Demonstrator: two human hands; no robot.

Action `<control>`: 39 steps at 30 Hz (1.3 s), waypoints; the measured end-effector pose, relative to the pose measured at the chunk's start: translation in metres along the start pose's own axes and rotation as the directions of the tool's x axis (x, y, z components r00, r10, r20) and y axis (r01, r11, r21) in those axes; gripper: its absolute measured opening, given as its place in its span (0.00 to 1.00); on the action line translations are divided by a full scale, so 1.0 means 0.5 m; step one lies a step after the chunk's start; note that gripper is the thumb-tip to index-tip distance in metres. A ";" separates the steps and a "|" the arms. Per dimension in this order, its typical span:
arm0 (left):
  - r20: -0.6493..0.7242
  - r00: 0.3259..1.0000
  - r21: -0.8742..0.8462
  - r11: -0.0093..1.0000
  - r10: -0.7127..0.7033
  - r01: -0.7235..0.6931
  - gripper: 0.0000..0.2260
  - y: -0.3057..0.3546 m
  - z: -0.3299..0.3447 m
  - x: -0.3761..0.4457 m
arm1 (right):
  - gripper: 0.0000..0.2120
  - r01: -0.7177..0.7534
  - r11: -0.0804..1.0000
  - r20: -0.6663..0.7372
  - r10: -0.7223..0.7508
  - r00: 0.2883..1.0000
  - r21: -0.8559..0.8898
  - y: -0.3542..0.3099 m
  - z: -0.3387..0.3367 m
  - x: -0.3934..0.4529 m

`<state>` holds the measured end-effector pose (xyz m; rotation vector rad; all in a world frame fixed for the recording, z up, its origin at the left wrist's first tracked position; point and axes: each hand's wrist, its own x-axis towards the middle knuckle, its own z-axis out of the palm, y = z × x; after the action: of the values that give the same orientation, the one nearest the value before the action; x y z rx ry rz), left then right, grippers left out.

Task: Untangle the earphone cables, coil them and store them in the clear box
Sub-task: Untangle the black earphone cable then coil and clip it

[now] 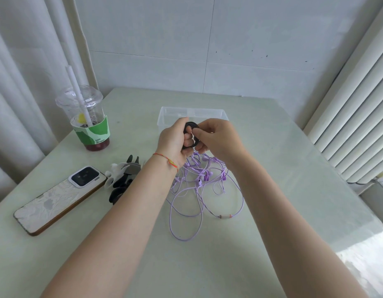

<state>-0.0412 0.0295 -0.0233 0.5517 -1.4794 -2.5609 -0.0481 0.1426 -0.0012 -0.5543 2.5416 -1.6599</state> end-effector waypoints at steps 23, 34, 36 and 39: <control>0.040 0.999 0.082 0.996 0.033 -0.036 0.14 0.007 -0.007 -0.004 | 0.04 0.021 1.000 -0.057 -0.022 0.998 -0.015 0.000 0.010 0.004; 0.154 0.986 -0.039 0.996 -0.068 0.075 0.18 0.005 0.020 -0.029 | 0.07 0.236 0.935 -0.178 -0.288 0.941 -0.265 0.010 0.026 -0.005; 0.162 0.984 -0.069 0.994 -0.074 0.086 0.21 0.004 0.019 -0.028 | 0.08 0.224 0.943 -0.173 -0.270 0.947 -0.246 0.010 0.023 -0.006; 0.139 0.988 -0.086 0.993 -0.063 0.076 0.17 0.004 0.012 -0.021 | 0.10 0.123 0.979 -0.143 -0.147 0.979 -0.165 0.008 0.016 0.002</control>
<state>-0.0338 0.0366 -0.0162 0.4313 -1.3982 -2.7545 -0.0481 0.1366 -0.0080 -0.6481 2.8220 -1.6136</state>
